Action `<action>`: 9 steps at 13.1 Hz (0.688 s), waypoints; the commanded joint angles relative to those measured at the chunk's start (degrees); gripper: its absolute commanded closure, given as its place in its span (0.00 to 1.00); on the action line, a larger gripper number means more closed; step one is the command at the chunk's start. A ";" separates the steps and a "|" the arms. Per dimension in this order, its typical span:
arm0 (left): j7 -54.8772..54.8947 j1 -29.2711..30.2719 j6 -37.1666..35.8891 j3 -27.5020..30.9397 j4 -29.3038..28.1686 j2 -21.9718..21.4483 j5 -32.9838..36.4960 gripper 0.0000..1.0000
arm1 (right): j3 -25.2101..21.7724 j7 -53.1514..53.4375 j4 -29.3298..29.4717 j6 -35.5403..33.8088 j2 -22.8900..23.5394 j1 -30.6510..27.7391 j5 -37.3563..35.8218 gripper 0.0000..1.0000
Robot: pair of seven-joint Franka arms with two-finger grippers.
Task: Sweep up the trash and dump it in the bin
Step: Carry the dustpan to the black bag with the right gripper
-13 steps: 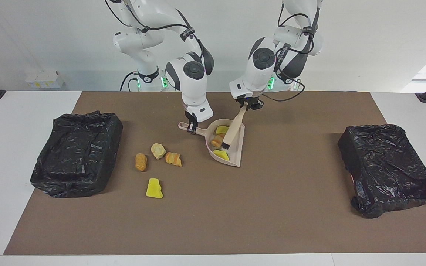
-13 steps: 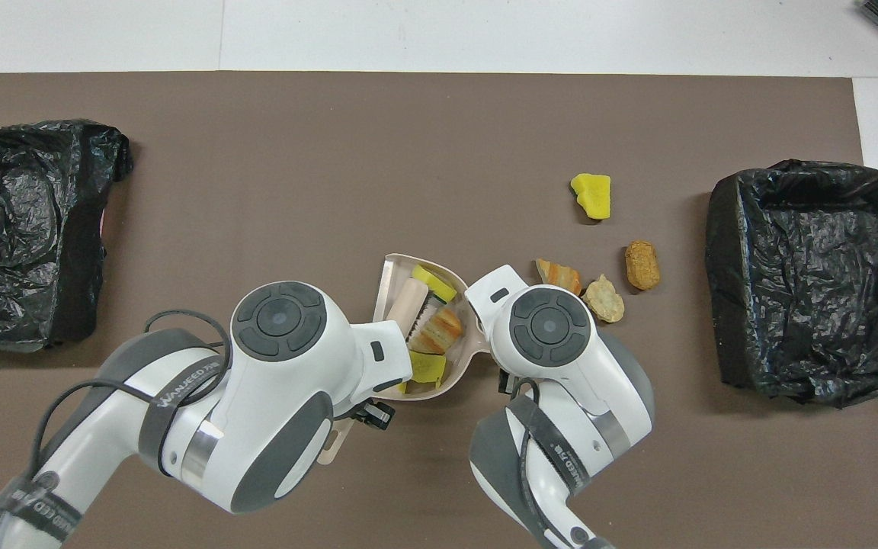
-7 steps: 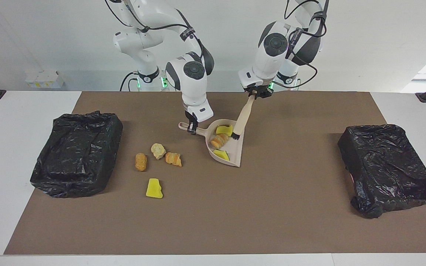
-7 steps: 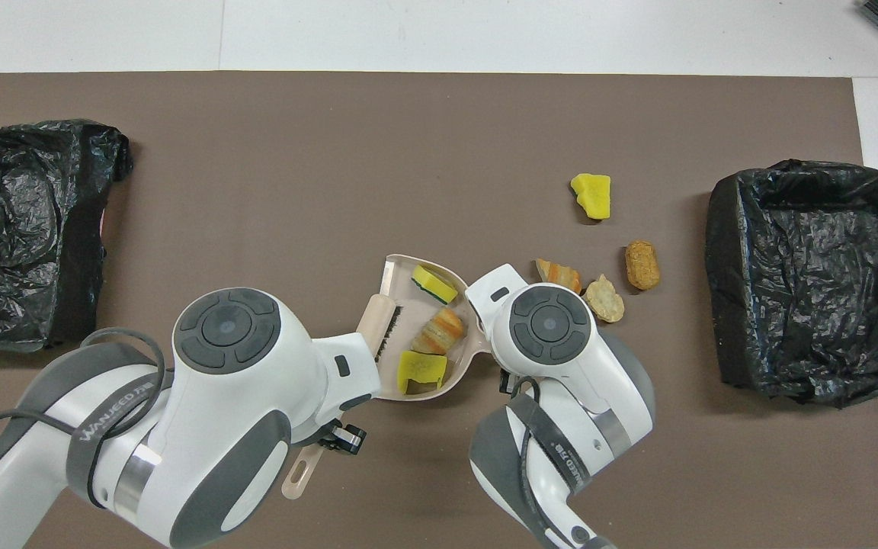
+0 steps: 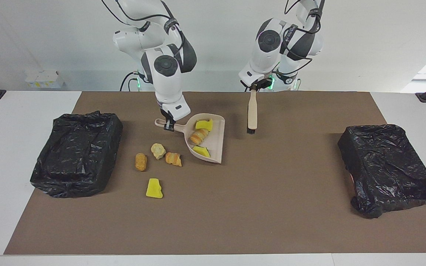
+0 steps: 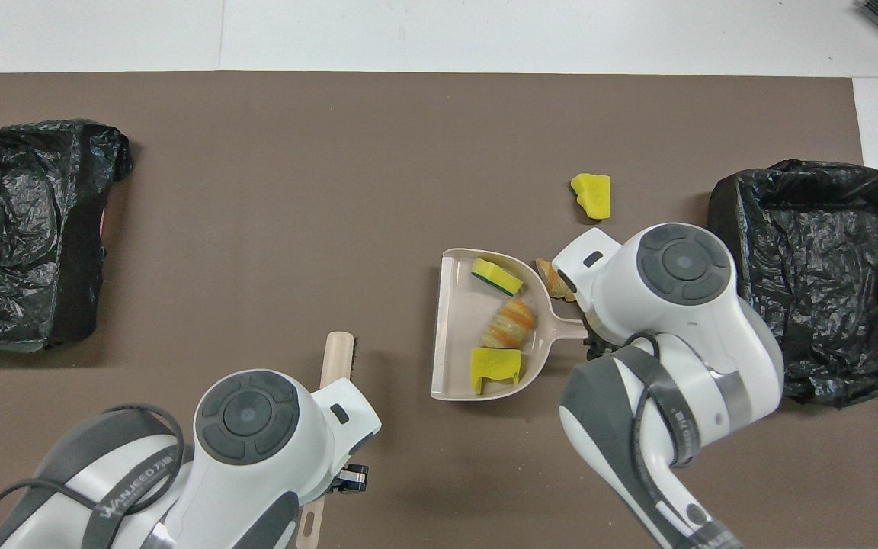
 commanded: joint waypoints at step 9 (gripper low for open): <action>-21.93 -19.19 22.59 -1.10 -12.33 0.70 -0.86 1.00 | -0.22 -46.34 10.29 -10.83 -0.54 -25.88 3.89 1.00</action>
